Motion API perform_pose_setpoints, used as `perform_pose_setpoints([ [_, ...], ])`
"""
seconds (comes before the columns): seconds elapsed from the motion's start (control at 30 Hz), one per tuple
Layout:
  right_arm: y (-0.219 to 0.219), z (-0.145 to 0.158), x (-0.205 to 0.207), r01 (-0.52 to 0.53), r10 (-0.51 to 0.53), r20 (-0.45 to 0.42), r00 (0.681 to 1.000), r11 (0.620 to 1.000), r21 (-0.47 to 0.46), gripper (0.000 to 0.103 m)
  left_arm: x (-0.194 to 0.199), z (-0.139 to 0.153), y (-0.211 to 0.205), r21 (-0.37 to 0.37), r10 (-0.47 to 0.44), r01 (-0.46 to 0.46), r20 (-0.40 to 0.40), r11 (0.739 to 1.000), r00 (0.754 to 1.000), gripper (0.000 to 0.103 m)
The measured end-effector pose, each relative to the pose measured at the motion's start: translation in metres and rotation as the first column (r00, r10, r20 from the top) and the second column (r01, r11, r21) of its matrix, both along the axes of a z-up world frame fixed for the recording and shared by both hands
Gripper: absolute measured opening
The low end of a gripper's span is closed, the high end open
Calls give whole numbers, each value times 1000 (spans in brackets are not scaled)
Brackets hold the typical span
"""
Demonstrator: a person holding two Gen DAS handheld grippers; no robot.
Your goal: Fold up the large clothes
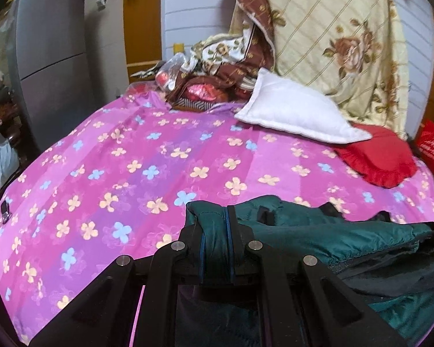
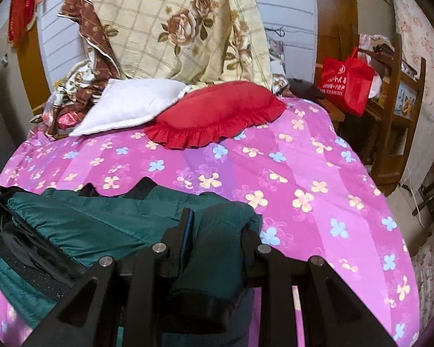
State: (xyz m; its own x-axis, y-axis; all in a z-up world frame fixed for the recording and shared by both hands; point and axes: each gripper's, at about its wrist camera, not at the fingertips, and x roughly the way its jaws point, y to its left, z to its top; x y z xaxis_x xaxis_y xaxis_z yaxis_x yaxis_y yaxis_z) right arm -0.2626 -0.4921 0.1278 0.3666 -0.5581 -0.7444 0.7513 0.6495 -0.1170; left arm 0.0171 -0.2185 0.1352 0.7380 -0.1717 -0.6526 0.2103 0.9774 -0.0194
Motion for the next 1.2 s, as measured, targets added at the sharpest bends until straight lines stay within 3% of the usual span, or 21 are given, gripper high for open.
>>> perform_pose_setpoints([
  [0.27, -24, -53, 21, 50, -50, -29, 998, 999, 15, 26, 22, -42, -21, 70, 26, -23, -41, 997, 999, 0],
  [0.37, -29, -61, 23, 64, -64, -15, 998, 997, 43, 31, 25, -50, -26, 81, 38, -34, -46, 996, 998, 0],
  [0.43, -30, -57, 20, 72, -73, 7, 997, 996, 61, 35, 25, -53, -27, 67, 44, -41, -43, 997, 998, 0],
  [0.5, -28, -43, 10, 69, -75, 67, 995, 994, 88, 46, 25, -55, -26, 41, 42, -41, -41, 998, 998, 0],
  [0.63, -16, -14, -11, 45, -59, 163, 985, 995, 89, 51, 25, -56, -22, -6, 30, -31, -44, 1000, 999, 0],
  [0.8, 29, 16, -25, -35, 37, 208, 977, 999, -14, 54, 27, -56, -21, -12, 26, -27, -55, 1000, 998, 0],
  [0.97, 41, 40, -34, 28, -2, 267, 964, 995, -93, 59, 27, -56, -21, -14, 21, -22, -62, 1000, 998, 0],
  [1.1, 58, 46, -25, -48, 73, 271, 960, 994, -98, 59, 27, -56, -20, -33, 23, -25, -65, 999, 998, 0],
  [1.2, 75, 23, 6, -201, 203, 177, 963, 979, -27, 59, 26, -50, -14, -62, 16, -21, -88, 998, 996, 0],
])
